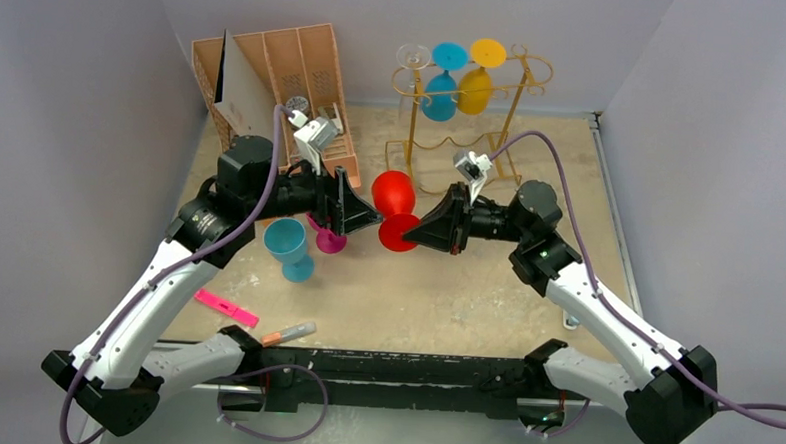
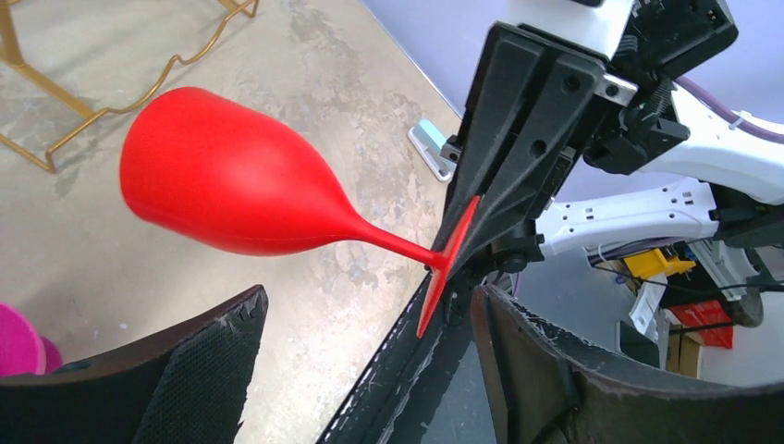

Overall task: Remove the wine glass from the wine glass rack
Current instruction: Place the wine glass at the center of the board.

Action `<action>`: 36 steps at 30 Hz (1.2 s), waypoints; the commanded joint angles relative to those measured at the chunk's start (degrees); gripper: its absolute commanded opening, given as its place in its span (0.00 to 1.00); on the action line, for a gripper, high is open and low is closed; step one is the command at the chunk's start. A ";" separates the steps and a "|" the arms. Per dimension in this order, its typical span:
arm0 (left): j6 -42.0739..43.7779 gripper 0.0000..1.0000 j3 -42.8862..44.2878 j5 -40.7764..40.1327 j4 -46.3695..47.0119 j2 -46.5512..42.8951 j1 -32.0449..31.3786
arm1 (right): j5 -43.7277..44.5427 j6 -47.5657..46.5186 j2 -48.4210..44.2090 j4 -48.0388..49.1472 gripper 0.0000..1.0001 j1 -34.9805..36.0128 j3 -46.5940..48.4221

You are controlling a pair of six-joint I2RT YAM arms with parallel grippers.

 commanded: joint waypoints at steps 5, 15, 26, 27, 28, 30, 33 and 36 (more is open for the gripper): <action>1.63 0.80 4.37 -3.54 -4.82 0.54 -0.21 | -11.05 -21.09 -4.37 -2.04 0.00 0.21 -2.66; 5.35 0.83 9.28 -5.26 -10.58 1.83 0.37 | -18.25 -68.70 -11.49 -40.67 0.00 0.21 -0.20; 3.45 0.84 9.19 19.68 -5.97 9.24 6.97 | -21.79 -80.63 -12.25 -47.16 0.00 0.21 0.66; 3.20 0.83 8.71 21.59 -5.14 9.66 6.98 | -21.89 -80.62 -12.54 -46.81 0.00 0.21 0.52; 2.94 0.82 8.31 22.71 -4.57 10.05 6.98 | -22.20 -80.45 -12.68 -46.34 0.00 0.21 0.36; 2.58 0.81 7.65 24.97 -3.73 10.89 6.98 | -23.11 -79.62 -12.82 -45.05 0.00 0.21 0.26; 0.29 0.77 5.69 29.89 0.46 12.16 7.00 | -24.38 -79.30 -12.39 -44.30 0.00 0.21 0.13; 0.05 0.73 4.69 31.10 1.06 13.15 6.98 | -25.41 -79.15 -12.37 -43.47 0.00 0.21 0.26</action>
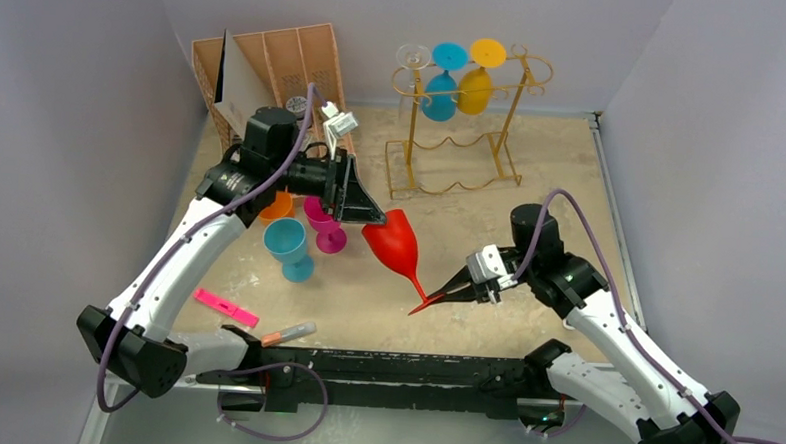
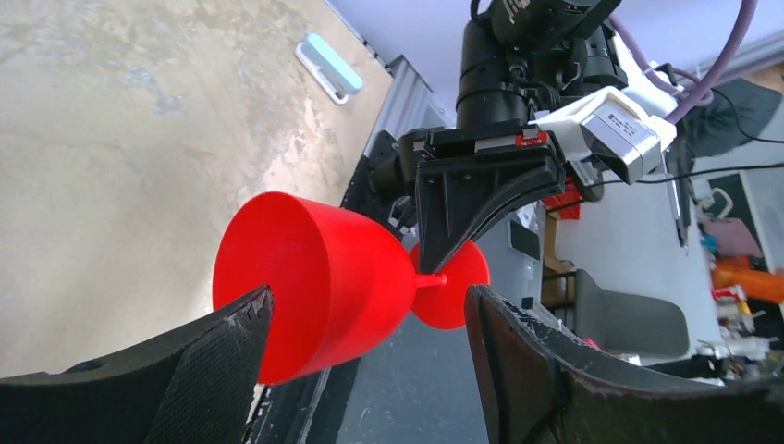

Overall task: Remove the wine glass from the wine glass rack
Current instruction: Place the wine glass at the center of the board.

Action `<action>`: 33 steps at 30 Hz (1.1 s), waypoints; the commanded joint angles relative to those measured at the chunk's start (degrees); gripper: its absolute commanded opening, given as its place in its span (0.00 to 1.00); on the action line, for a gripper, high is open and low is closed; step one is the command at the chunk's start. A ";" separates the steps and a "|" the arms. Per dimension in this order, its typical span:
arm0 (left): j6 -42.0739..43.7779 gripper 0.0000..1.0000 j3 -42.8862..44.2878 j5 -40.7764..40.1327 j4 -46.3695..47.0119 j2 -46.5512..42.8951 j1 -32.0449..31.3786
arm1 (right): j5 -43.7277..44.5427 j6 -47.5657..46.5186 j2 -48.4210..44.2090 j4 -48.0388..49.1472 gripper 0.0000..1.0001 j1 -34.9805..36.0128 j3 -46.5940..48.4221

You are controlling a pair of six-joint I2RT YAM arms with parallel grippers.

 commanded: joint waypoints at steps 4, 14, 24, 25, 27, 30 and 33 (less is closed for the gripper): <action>-1.35 0.68 -1.88 8.11 4.76 1.84 0.17 | -3.87 -0.87 -0.59 2.90 0.00 0.16 2.42; -0.92 0.36 -4.83 13.54 6.36 1.57 0.18 | 0.06 0.49 0.39 5.89 0.00 0.16 1.51; -0.91 0.00 -5.71 14.85 7.86 1.03 0.17 | 2.37 1.19 1.92 6.83 0.00 0.16 1.30; -0.91 0.00 -5.75 14.93 8.01 0.88 0.17 | 2.61 1.23 1.99 6.78 0.00 0.16 1.28; -0.98 0.00 -5.83 14.98 8.42 0.57 0.17 | 3.01 1.15 2.00 6.68 0.00 0.16 1.21; -1.17 0.00 -5.84 15.03 8.82 0.06 0.17 | 3.40 1.12 2.00 6.61 0.00 0.16 1.12; -1.17 0.07 -5.69 15.50 9.07 -0.27 0.17 | 3.57 1.15 1.79 6.56 0.00 0.16 1.08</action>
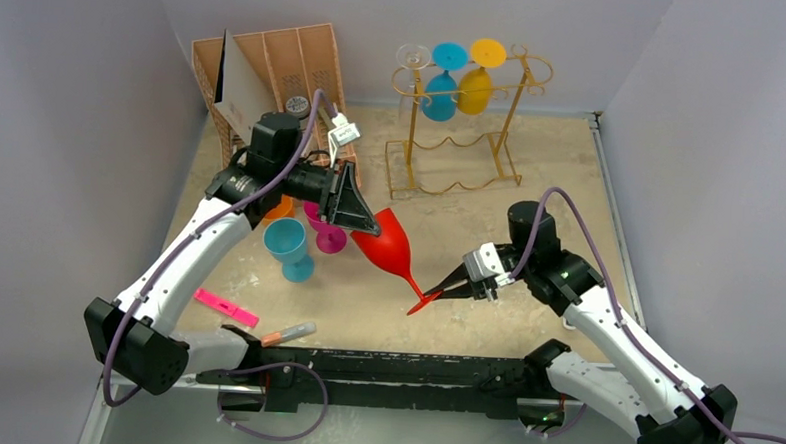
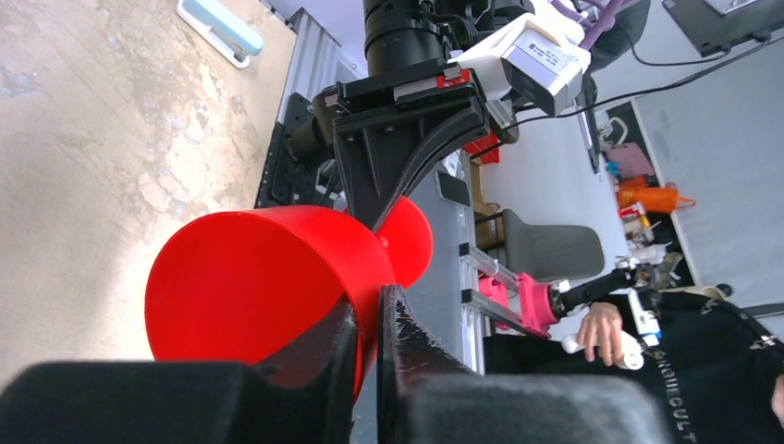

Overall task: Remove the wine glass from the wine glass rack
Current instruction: Place the wine glass at the center of the board.

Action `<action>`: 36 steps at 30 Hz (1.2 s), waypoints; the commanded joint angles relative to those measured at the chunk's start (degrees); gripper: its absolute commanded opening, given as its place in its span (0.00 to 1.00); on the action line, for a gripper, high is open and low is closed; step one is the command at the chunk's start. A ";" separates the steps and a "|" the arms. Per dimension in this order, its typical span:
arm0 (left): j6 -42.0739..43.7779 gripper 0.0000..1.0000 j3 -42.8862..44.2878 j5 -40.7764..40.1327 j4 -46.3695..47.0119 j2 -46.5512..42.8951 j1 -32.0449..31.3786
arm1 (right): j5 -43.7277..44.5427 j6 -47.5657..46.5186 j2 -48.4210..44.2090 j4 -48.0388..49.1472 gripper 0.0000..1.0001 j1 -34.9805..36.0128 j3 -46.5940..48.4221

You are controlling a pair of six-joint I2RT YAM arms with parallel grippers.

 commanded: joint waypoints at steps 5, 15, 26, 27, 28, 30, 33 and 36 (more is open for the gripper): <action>0.92 0.32 -0.41 0.96 2.52 -1.78 -0.32 | 4.60 0.52 -0.40 3.02 0.00 0.01 0.98; 1.58 0.21 -0.68 2.75 2.17 -2.52 -1.39 | 5.90 0.84 -1.33 3.37 0.00 0.01 -0.06; 1.97 0.00 -1.13 0.95 1.91 -4.78 -1.55 | 6.17 1.74 -1.32 3.29 0.00 0.01 -0.06; 1.97 0.00 -1.00 0.84 1.91 -4.89 -1.55 | 6.23 1.72 -1.38 3.36 0.01 0.01 -0.06; 1.97 0.00 -0.89 0.81 1.91 -5.00 -1.55 | 6.30 1.74 -1.48 3.37 0.03 0.01 -0.08; 2.10 0.00 -0.78 0.81 1.86 -5.12 -1.55 | 6.28 1.89 -1.45 3.38 0.06 0.01 -0.12; 2.23 0.00 -0.77 0.67 1.98 -5.17 -1.55 | 5.87 2.00 -1.23 3.37 0.10 0.01 -0.08; 2.49 0.00 -0.56 0.69 1.91 -5.24 -1.54 | 5.75 2.24 -1.08 3.74 0.14 0.01 -0.08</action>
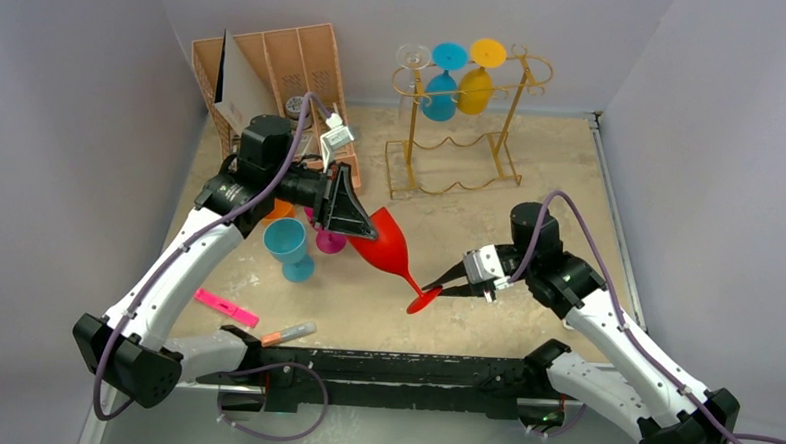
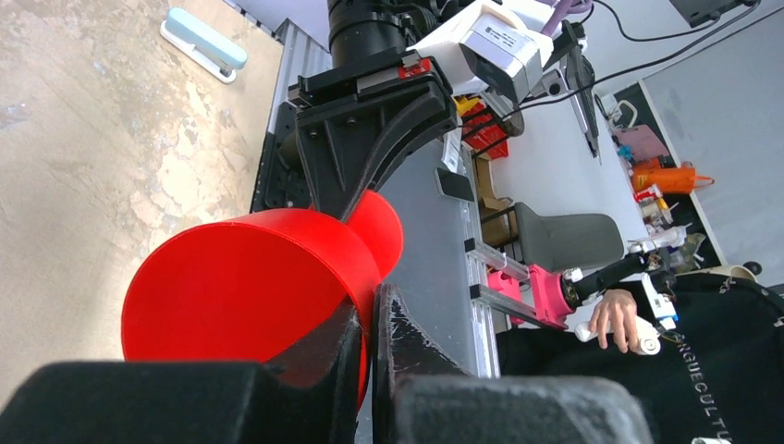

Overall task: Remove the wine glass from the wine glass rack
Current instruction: Place the wine glass at the center of the board.

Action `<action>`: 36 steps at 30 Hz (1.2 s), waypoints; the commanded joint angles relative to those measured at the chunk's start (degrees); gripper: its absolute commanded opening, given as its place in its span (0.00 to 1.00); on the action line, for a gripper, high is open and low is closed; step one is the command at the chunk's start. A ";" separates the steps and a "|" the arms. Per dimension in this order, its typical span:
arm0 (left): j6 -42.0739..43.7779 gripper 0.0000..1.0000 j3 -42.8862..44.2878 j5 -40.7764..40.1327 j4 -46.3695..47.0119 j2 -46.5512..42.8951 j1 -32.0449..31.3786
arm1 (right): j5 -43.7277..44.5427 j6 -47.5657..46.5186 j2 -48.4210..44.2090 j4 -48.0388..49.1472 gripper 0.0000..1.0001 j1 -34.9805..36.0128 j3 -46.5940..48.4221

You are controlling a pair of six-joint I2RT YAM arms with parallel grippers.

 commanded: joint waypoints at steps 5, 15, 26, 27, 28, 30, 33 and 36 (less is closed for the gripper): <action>2.69 0.00 -0.05 0.27 0.47 -1.74 -0.91 | 2.37 3.83 0.24 3.11 0.23 -0.58 -0.35; 5.38 0.00 1.15 -3.30 -3.72 -2.74 -0.91 | 3.18 7.56 0.83 9.27 0.39 -0.36 -1.94; 7.43 0.00 1.83 -4.77 -4.82 -4.26 -0.90 | 4.12 9.99 1.58 9.60 0.52 -0.14 -1.95; 7.85 0.00 2.16 -5.46 -5.76 -4.16 -0.91 | 4.14 10.50 1.48 10.11 0.55 -0.14 -1.93; 8.42 0.00 2.60 -6.22 -7.33 -3.98 -0.91 | 4.37 11.03 1.39 10.67 0.56 -0.14 -2.02; 9.69 0.00 3.38 -7.91 -9.58 -3.75 -0.91 | 5.07 11.95 1.19 11.58 0.57 -0.14 -2.57; 9.87 0.00 3.55 -10.51 -10.14 -4.23 -0.89 | 7.61 13.22 0.54 12.68 0.59 -0.14 -3.12; 9.88 0.00 3.79 -12.74 -10.69 -4.60 -0.91 | 8.49 13.53 -0.51 13.32 0.61 -0.14 -3.88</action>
